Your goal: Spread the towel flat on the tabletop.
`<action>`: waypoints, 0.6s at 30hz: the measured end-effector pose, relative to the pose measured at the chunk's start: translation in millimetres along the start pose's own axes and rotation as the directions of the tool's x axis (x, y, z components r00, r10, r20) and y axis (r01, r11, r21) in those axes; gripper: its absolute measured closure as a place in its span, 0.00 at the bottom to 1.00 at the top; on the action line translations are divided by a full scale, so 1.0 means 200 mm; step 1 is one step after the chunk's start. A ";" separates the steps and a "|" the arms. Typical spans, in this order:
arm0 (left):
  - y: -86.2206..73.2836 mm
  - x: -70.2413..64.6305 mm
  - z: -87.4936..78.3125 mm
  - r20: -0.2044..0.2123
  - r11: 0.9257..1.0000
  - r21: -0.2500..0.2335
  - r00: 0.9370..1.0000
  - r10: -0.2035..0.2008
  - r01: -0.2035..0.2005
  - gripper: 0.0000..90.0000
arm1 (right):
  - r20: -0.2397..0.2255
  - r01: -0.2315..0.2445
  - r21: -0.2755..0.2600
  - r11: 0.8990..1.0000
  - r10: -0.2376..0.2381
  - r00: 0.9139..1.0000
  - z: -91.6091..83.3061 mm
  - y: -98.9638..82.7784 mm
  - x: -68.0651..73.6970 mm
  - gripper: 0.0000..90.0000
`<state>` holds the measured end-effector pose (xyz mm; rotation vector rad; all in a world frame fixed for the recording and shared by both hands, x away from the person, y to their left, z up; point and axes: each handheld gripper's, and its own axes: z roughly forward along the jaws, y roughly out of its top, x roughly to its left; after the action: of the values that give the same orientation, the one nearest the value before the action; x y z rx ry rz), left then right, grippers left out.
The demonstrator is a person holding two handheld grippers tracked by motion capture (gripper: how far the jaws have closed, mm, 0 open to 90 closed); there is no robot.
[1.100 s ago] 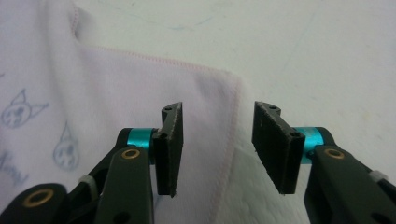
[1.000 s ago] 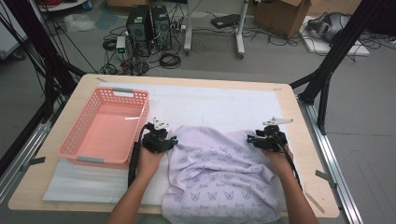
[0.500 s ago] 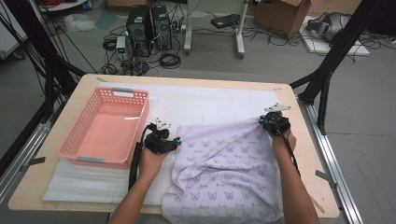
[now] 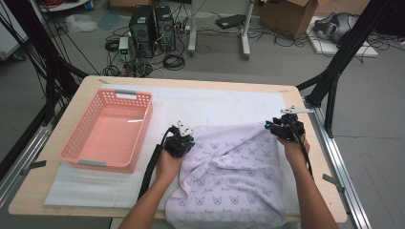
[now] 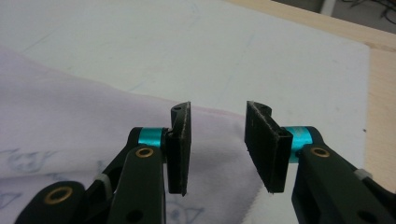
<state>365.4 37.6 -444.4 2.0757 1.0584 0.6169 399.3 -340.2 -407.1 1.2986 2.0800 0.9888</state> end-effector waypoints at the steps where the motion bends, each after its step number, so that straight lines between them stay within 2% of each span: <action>1: 0.02 0.03 0.00 -0.029 1.000 -0.009 0.999 -0.019 0.019 0.96 | -0.003 0.007 0.003 1.000 -0.007 1.000 -0.01 0.00 0.01 0.68; 2: 0.04 0.08 0.00 -0.082 0.997 -0.063 0.995 -0.055 0.050 0.96 | -0.012 0.015 0.003 1.000 -0.015 1.000 -0.02 0.00 0.01 0.67; 4: 0.06 0.17 0.00 -0.129 0.994 -0.070 0.988 -0.090 0.081 0.97 | -0.046 0.015 -0.015 1.000 -0.015 0.999 -0.05 -0.02 0.03 0.67; 5: 0.05 0.21 0.01 -0.125 0.991 -0.070 0.984 -0.125 0.117 0.97 | -0.051 0.027 -0.021 0.999 -0.028 0.998 -0.06 -0.03 0.04 0.66; 6: 0.04 0.24 0.01 -0.128 0.987 -0.070 0.980 -0.151 0.143 0.96 | -0.048 0.057 -0.015 0.998 -0.058 0.997 -0.08 -0.04 0.05 0.66; 7: 0.03 0.25 0.01 -0.124 0.985 -0.066 0.978 -0.167 0.160 0.96 | -0.062 0.068 -0.013 0.998 -0.068 0.996 -0.09 -0.06 0.05 0.66; 8: 0.03 0.26 0.01 -0.101 0.982 -0.066 0.977 -0.185 0.179 0.94 | -0.070 0.068 -0.007 0.998 -0.068 0.995 -0.10 -0.08 0.05 0.66; 9: 0.02 0.25 0.01 -0.085 0.978 -0.064 0.976 -0.202 0.197 0.87 | -0.078 0.069 -0.002 0.998 -0.069 0.995 -0.10 -0.10 0.05 0.66; 11: 0.00 0.24 0.00 -0.046 0.975 -0.074 0.976 -0.214 0.211 0.67 | -0.118 0.034 -0.003 0.999 -0.034 0.992 -0.11 -0.14 0.04 0.63; 12: -0.01 0.23 0.00 -0.021 0.973 -0.077 0.976 -0.218 0.216 0.60 | -0.126 0.025 0.003 1.000 -0.025 0.992 -0.11 -0.16 0.05 0.62; 15: -0.05 0.21 -0.03 0.034 0.974 -0.084 0.977 -0.209 0.211 0.54 | -0.168 0.034 0.027 0.999 -0.029 0.985 -0.10 -0.22 0.07 0.61; 18: -0.09 0.19 -0.06 0.075 0.974 -0.086 0.976 -0.205 0.211 0.50 | -0.181 0.060 0.069 0.996 -0.047 0.982 -0.07 -0.25 0.10 0.62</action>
<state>368.8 80.7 -446.3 1.8618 1.1685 0.4805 353.1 -341.7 -438.7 1.2221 2.2944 1.0474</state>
